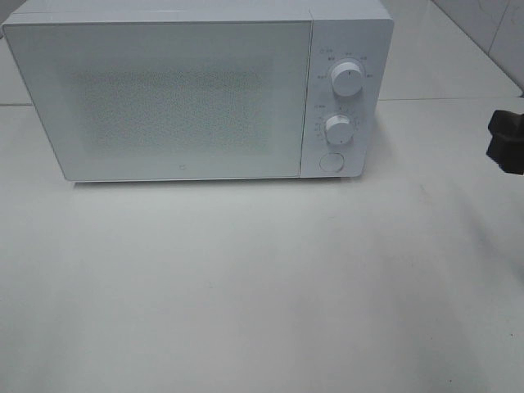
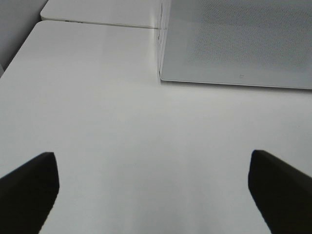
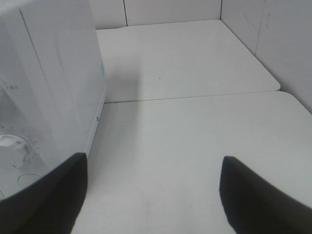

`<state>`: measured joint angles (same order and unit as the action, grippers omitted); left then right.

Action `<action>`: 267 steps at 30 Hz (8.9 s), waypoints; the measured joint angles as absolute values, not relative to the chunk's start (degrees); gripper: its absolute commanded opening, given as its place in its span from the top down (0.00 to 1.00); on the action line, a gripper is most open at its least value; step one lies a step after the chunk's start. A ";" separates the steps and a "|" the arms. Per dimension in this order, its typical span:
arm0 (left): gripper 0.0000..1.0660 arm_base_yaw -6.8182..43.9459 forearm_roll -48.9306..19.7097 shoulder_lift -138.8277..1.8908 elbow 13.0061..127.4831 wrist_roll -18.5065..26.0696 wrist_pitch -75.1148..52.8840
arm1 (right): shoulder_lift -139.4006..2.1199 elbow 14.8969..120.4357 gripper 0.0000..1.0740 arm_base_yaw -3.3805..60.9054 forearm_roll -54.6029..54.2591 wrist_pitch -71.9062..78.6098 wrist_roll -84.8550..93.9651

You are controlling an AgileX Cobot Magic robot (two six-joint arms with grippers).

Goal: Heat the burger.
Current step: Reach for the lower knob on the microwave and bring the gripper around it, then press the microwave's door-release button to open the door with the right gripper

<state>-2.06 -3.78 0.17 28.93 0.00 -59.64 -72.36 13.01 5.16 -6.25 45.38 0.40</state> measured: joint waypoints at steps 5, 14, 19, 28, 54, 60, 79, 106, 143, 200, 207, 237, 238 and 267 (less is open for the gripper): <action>0.08 -2.06 -3.78 0.17 28.93 0.00 -59.64 | -76.38 12.83 0.32 14.32 -17.30 50.08 10.31; 0.08 -2.06 -3.78 0.17 28.93 0.00 -59.64 | -83.25 12.89 0.32 29.68 -34.38 62.05 15.41; 0.08 -2.06 -3.78 0.17 28.93 0.00 -59.64 | -86.40 12.95 0.32 35.98 -41.14 67.78 17.88; 0.08 -2.06 -3.78 0.17 28.93 0.00 -59.64 | -93.28 17.76 0.32 46.24 -51.28 69.10 20.11; 0.08 -2.06 -3.78 0.17 28.93 0.00 -59.64 | -101.99 24.92 0.32 46.70 -50.88 69.16 16.16; 0.08 -2.06 -3.78 0.17 28.93 0.00 -59.64 | -105.48 28.42 0.32 46.70 -50.36 69.16 16.10; 0.08 -2.06 -3.78 0.23 28.93 0.00 -59.64 | -112.47 38.79 0.32 40.28 -43.14 68.87 16.04; 0.08 -2.06 -3.78 0.23 28.93 0.00 -59.64 | -120.55 47.15 0.32 37.82 -41.42 66.46 16.04; 0.08 -2.06 -3.78 0.23 28.93 0.00 -59.64 | -120.84 47.61 1.00 37.70 -42.69 66.86 16.79; 0.08 -2.06 -3.78 0.23 28.93 0.00 -59.64 | -121.47 45.78 1.00 36.73 -34.89 69.16 -81.42; 0.08 -2.06 -3.78 0.23 28.93 0.00 -59.64 | -121.47 45.78 0.99 36.73 -34.89 69.16 -81.53; 0.08 -2.06 -3.78 0.23 28.93 0.00 -59.64 | -121.41 46.98 0.33 38.16 -33.46 68.64 -79.47; 0.08 -2.06 -3.78 0.23 28.93 0.00 -59.64 | -121.35 46.75 0.32 38.16 -33.06 68.64 -79.35; 0.08 -2.06 -3.78 0.23 28.93 0.00 -59.64 | -94.42 33.46 0.32 37.41 -25.04 30.08 -27.44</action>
<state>-2.06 -3.78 0.23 28.93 0.00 -59.64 -94.42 33.46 37.41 -25.04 30.08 -27.44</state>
